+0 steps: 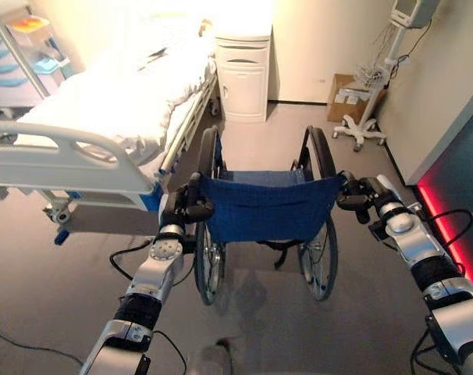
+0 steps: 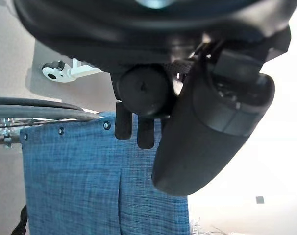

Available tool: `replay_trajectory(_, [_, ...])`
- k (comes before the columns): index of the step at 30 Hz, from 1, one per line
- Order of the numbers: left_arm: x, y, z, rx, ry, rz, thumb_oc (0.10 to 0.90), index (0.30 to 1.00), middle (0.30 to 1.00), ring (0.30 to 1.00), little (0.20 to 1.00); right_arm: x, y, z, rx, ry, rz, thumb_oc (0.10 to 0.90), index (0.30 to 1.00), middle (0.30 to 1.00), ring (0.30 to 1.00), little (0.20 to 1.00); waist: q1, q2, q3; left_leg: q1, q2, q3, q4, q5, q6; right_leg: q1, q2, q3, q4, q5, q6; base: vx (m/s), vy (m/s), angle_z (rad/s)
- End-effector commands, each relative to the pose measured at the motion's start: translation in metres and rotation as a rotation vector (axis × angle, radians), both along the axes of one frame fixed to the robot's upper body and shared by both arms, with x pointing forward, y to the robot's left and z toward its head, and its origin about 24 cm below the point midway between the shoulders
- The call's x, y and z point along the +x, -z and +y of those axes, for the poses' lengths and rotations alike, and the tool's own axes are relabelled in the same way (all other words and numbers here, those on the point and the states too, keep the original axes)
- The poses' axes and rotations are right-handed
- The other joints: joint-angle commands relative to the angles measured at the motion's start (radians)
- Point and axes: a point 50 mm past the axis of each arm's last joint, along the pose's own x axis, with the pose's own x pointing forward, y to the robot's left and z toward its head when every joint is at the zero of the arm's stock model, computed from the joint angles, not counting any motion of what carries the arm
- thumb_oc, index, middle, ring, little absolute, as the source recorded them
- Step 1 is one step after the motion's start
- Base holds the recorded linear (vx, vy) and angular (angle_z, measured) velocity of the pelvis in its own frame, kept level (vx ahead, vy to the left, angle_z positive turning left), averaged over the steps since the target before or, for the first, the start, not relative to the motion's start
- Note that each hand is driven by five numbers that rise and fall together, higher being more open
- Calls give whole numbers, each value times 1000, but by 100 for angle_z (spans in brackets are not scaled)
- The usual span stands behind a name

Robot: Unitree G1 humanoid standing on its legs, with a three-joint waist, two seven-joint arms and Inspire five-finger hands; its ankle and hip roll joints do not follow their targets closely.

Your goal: Push the wheelchair next to the bed

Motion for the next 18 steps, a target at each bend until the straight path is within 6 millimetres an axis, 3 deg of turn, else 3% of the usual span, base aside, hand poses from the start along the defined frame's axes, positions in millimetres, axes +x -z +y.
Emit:
replay_trajectory(1, [-30, 44, 14, 211, 128, 222, 400, 300, 300, 300, 300, -1, 8, 28, -171, -222, 38, 400, 300, 300, 300, 300, 57, 11, 25, 6, -23, 20, -114, 157, -13, -43, 34, -32, 65, 54, 33, 356, 70, -68])
replay_trajectory(3, [-29, 43, 17, 216, 114, 218, 400, 300, 300, 300, 300, 1, 6, 29, -180, -224, 42, 400, 300, 300, 300, 300, 59, 11, 20, 11, -26, 32, -111, 143, -3, -37, 32, -36, 79, 41, 31, 261, 97, -46])
replay_trajectory(6, [-25, 38, 26, 231, 91, 226, 400, 300, 300, 300, 300, 2, 7, 29, -175, -227, 64, 400, 300, 300, 300, 300, 59, -5, 10, 19, -43, 54, -38, 47, 43, -35, 14, -41, 140, 9, 43, 289, 101, -22])
replay_trajectory(9, [-19, 32, 37, 227, 86, 241, 400, 300, 300, 300, 300, 1, 7, 24, -131, -211, 76, 400, 300, 300, 300, 300, 53, -20, -9, 56, -62, 82, -38, -4, 95, -51, -13, -51, 310, 10, 86, 311, 119, -12])
replay_trajectory(12, [-13, 26, 37, 230, 96, 240, 400, 300, 300, 300, 300, -5, 7, 16, -96, -197, 69, 400, 300, 300, 300, 300, 46, -40, -19, 82, -107, 44, -56, -28, 137, -116, -66, -23, 549, 120, 168, 295, 86, -4])
replay_trajectory(13, [-13, 26, 37, 230, 97, 239, 400, 300, 300, 300, 300, -6, 8, 17, -94, -198, 67, 400, 300, 300, 300, 300, 44, -40, -19, 86, -110, 39, -56, -31, 140, -133, -75, -16, 571, 135, 175, 196, -34, -4])
replay_trajectory(14, [-11, 25, 36, 226, 97, 234, 400, 300, 300, 300, 300, -7, 8, 19, -95, -209, 59, 400, 300, 300, 300, 300, 35, -30, -15, 89, -96, 30, -50, -25, 144, -190, -93, -7, 576, 199, 172, 142, -80, 10])
replay_trajectory(16, [-9, 24, 35, 224, 93, 228, 400, 300, 300, 300, 300, -5, 7, 23, -93, -216, 48, 400, 300, 300, 300, 300, 28, -23, -5, 103, -85, 23, -43, -28, 137, -219, -116, -6, 542, 205, 167, 172, -173, 12])
replay_trajectory(18, [-4, 22, 33, 227, 78, 214, 400, 300, 300, 300, 300, 0, 3, 33, -93, -242, 11, 400, 300, 300, 300, 300, 3, -3, 26, 171, -55, 13, -41, -55, 127, -320, -191, 1, 437, 272, 153, 240, -335, -14])
